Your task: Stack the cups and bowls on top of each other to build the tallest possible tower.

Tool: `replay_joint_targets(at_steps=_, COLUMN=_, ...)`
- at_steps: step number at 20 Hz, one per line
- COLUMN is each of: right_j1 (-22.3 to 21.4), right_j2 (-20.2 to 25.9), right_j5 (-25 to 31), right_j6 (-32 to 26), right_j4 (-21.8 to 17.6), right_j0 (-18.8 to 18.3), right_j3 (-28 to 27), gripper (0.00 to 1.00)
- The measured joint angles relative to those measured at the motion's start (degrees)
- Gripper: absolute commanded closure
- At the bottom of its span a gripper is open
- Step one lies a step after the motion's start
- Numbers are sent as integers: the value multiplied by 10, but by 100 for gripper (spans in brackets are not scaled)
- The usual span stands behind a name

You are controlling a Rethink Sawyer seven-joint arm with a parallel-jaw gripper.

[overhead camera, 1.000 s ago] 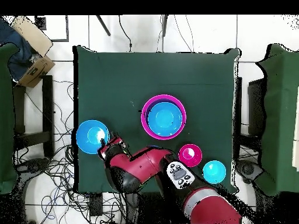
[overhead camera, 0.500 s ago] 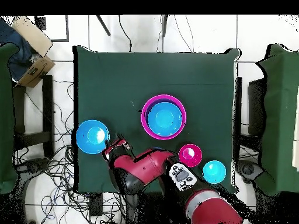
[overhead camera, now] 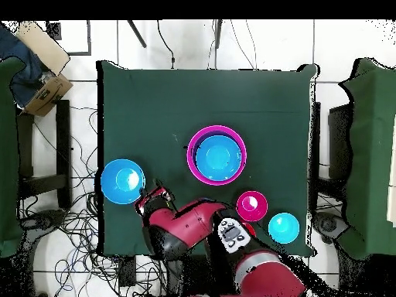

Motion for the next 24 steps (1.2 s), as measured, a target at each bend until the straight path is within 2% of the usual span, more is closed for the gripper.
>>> replay_joint_targets(at_steps=3, right_j1=11, right_j2=-19, right_j5=0, right_j6=0, right_j4=0, right_j0=25, right_j3=-5, gripper=0)
replay_joint_targets(at_steps=9, right_j1=27, right_j2=-36, right_j5=0, right_j6=0, right_j4=-1, right_j0=44, right_j3=-10, gripper=0)
replay_joint_targets(at_steps=16, right_j1=35, right_j2=-41, right_j5=7, right_j6=0, right_j4=-1, right_j0=46, right_j3=-19, gripper=0)
replay_joint_targets(at_steps=24, right_j1=41, right_j2=-41, right_j5=51, right_j6=0, right_j4=-1, right_j0=44, right_j3=-27, gripper=0)
